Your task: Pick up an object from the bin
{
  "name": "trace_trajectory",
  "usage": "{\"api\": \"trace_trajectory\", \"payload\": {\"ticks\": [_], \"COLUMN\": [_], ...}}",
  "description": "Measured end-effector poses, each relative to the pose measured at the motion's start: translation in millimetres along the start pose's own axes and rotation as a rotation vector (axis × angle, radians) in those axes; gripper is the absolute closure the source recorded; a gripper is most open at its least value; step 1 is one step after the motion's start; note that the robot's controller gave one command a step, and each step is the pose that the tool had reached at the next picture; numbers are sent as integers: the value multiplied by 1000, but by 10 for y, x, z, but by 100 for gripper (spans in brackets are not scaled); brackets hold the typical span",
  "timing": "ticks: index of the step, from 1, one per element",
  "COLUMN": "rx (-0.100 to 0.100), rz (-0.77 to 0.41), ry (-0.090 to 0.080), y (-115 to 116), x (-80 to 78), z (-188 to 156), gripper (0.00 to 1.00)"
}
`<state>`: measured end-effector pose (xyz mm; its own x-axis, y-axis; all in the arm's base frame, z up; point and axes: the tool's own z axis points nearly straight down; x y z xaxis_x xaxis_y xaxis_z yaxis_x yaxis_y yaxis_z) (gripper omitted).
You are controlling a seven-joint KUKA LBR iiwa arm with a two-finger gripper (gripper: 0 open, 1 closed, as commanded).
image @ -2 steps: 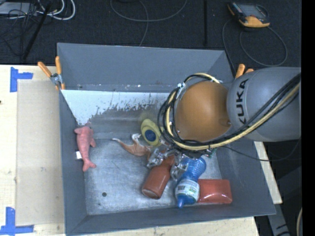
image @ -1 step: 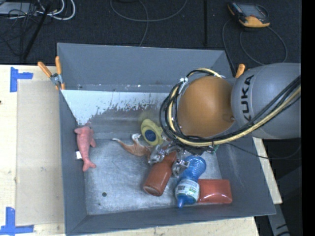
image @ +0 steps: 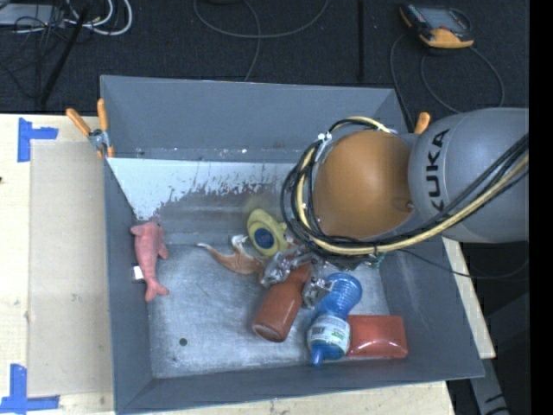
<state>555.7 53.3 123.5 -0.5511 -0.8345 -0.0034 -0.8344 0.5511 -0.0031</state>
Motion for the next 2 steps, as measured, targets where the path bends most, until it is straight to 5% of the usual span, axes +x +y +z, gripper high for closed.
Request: {"api": "trace_trajectory", "payload": {"ticks": [2], "rx": [-8], "rz": [2], "ry": [6], "y": [22], "x": [8], "z": [-96], "gripper": [100]}}
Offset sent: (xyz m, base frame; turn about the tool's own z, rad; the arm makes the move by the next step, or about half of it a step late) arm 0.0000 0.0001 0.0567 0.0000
